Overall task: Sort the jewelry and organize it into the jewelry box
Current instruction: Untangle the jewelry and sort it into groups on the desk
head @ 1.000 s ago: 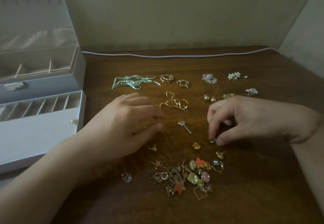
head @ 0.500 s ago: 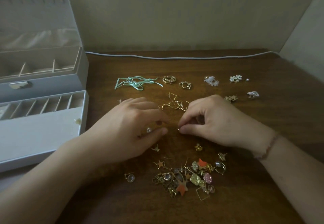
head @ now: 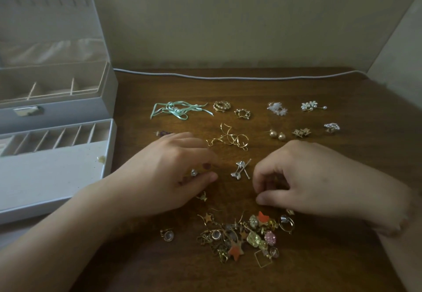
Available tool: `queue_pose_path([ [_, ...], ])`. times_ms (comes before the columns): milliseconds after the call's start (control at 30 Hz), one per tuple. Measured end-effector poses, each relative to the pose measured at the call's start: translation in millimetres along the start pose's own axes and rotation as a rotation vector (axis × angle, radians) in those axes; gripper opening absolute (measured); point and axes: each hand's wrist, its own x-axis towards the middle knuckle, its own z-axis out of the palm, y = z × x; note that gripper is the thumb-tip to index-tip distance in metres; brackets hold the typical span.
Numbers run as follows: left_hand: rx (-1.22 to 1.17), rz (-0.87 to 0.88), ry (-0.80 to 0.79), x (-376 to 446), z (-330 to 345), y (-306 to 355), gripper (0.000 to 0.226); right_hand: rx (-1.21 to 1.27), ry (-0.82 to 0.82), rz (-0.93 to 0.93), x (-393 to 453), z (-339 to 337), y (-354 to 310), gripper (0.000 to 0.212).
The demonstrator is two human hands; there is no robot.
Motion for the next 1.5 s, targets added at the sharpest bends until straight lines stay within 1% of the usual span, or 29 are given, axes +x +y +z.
queue_pose_path([
  [133,-0.007,0.002,-0.001,0.2,0.4,-0.6,0.025,0.022,-0.029,0.026,-1.1,-5.6,8.8,0.007],
  [167,-0.011,0.005,-0.002,0.3,0.4,-0.6,0.025,0.057,-0.001,0.050,-1.7,-8.9,15.6,0.006],
  [233,-0.017,0.011,-0.004,0.3,0.6,-0.8,0.024,0.125,0.117,0.115,-3.4,-15.8,33.4,0.004],
  [300,-0.022,0.014,-0.008,0.1,1.1,-0.5,0.025,0.133,0.196,0.187,-3.2,-17.7,48.7,0.007],
  [433,-0.031,0.022,-0.016,0.6,2.7,1.0,0.026,0.143,0.190,0.237,2.0,-10.8,56.3,0.006],
  [667,-0.051,0.023,-0.013,1.1,2.7,2.2,0.025,0.104,0.156,0.205,2.1,-6.6,49.1,0.004],
  [800,-0.030,0.032,0.017,1.5,-4.0,-4.5,0.019,0.140,0.207,0.151,-4.8,-14.3,45.3,0.008],
  [867,-0.073,-0.005,0.016,0.2,-12.7,-11.4,0.017,0.180,0.222,0.109,-6.5,-16.4,38.1,0.012],
  [933,-0.096,-0.036,-0.060,-2.4,-21.2,-16.9,0.018,0.185,0.204,0.084,-6.9,-15.3,30.3,0.018],
  [1000,-0.048,-0.017,-0.176,-4.9,-24.7,-19.5,0.022,0.151,0.162,0.071,-6.4,-12.7,24.2,0.024],
  [1067,-0.013,0.019,-0.231,-5.0,-25.3,-17.7,0.028,0.122,0.127,0.057,-6.3,-11.8,19.1,0.028],
  [1300,0.002,0.040,-0.267,-4.4,-21.9,-7.5,0.026,0.130,0.088,0.040,-6.2,-12.5,9.6,0.035],
  [1367,0.015,0.045,-0.276,-4.4,-18.1,-4.2,0.022,0.133,0.084,0.030,-5.9,-12.0,8.6,0.038],
  [1433,0.029,0.056,-0.282,-4.1,-15.2,-2.4,0.017,0.137,0.085,0.012,-6.4,-11.6,8.7,0.038],
  [1500,0.044,0.054,-0.292,-3.0,-18.2,-1.5,0.018,0.150,0.071,-0.022,-7.7,-11.5,7.6,0.035],
])
